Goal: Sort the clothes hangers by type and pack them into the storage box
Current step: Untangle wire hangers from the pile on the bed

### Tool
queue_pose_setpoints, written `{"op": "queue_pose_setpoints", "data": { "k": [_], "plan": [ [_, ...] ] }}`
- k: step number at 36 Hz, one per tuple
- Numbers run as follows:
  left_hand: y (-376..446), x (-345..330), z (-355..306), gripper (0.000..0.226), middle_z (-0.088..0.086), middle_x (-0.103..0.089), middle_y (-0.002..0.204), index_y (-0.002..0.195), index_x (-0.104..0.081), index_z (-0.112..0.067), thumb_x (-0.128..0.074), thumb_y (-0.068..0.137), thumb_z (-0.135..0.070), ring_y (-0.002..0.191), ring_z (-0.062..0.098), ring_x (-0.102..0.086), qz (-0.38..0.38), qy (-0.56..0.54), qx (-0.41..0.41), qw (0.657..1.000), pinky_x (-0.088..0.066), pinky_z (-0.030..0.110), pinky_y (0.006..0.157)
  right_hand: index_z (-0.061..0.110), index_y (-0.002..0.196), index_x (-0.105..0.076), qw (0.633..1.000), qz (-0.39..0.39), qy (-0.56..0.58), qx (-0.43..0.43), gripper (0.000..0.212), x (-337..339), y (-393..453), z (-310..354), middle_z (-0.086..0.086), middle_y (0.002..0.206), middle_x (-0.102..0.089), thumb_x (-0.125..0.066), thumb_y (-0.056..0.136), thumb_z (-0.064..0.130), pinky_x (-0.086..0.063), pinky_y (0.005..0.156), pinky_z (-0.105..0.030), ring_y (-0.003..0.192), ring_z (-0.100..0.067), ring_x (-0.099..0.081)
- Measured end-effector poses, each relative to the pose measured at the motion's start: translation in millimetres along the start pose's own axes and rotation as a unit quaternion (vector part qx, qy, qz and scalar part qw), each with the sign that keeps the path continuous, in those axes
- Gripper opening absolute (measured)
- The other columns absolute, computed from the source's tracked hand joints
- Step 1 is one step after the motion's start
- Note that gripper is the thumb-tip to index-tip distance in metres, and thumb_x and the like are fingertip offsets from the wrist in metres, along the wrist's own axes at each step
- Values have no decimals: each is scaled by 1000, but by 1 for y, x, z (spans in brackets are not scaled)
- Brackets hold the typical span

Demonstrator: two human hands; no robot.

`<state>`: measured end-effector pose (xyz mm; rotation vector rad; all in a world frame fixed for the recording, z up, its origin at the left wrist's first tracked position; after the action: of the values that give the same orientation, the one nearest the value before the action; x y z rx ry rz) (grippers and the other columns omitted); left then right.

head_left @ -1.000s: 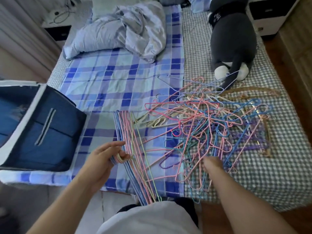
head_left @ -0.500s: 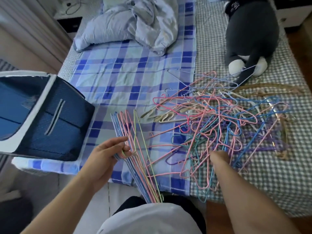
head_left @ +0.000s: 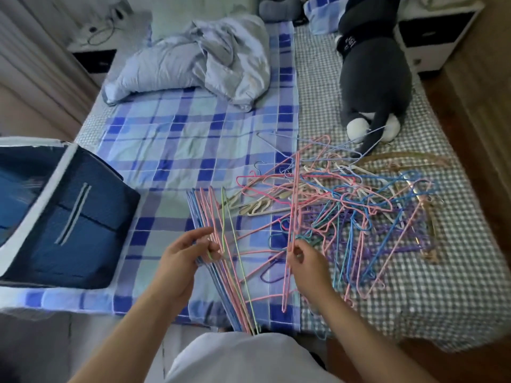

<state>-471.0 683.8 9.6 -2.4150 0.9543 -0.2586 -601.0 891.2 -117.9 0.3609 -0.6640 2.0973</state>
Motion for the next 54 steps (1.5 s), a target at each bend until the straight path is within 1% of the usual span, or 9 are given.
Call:
{"op": "queue_pose_setpoints", "data": {
  "k": [8,22,26,29,33,39,45,50,54],
  "plan": [
    [2,-25,-24,25,18,-68,85,124,-63,-9,-48,105,-15,75,29,-66,16,-73,-13,997,-59,39,73,19,89,-54,964,153,-138,167,13,-18,-25,70,3,80,-52,-47,97,10,-35,67,-37,75,-22,-46],
    [-10,-19,-42,29,14,-70,85,123,-65,-7,-58,96,0,80,24,-70,58,-82,-47,994,-52,32,80,33,138,-49,960,119,-169,190,45,-32,-12,70,-3,96,-49,-44,99,11,-47,69,-45,78,-27,-54],
    [-8,-11,-45,29,18,-72,90,121,-65,0,-62,93,3,82,27,-72,17,-118,-62,991,-61,38,84,43,147,-33,961,134,-145,195,50,-43,-12,72,3,114,-50,-47,101,31,-45,86,-36,105,-17,-50],
    [-5,1,-54,27,17,-73,90,120,-65,2,-61,93,4,83,28,-72,1,-148,-76,986,-57,49,91,38,140,-46,967,247,-5,63,57,-53,-17,73,11,129,-60,-66,87,47,-45,104,-33,116,-4,-57],
    [-6,13,-68,23,11,-72,82,116,-65,0,-57,95,5,75,23,-71,6,-181,-78,980,-55,49,90,26,114,-62,940,339,32,-1,40,-62,-25,77,11,96,-73,-78,78,33,-54,97,-36,89,-3,-69],
    [-8,35,-82,28,9,-69,82,124,-61,2,-55,97,3,74,22,-68,26,-214,-56,975,-53,46,85,11,126,-55,883,435,151,-90,54,-87,-40,95,-10,112,-74,-81,79,8,-54,98,-43,107,-29,-70],
    [-6,92,-99,21,9,-59,75,115,-63,-2,-51,98,1,61,18,-60,31,-263,-61,962,-59,35,60,7,111,-61,909,393,121,-71,19,-116,-44,135,-15,84,-73,-66,94,15,-59,77,-41,71,-25,-68],
    [15,196,-110,42,4,-50,68,125,-58,-8,-64,84,-5,49,14,-50,37,-349,-82,933,-48,64,99,12,88,-54,951,308,-18,17,17,-167,-41,202,3,61,-57,-54,100,24,-46,56,-26,51,-8,-51],
    [20,299,-119,28,-1,-46,54,113,-64,-11,-59,88,-1,49,12,-48,3,-391,-140,910,-52,42,84,19,84,-52,947,246,-146,146,19,-232,-26,268,6,70,-52,-52,100,27,-40,68,-29,64,-7,-47]
  ]
}}
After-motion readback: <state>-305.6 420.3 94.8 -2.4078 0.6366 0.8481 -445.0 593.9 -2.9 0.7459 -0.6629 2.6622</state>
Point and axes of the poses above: each hand's wrist, its own y-axis towards the middle knuckle, its own x-axis out of the back of the hand, z = x × y, the point moved 1 cm from there along y, towards the middle knuckle
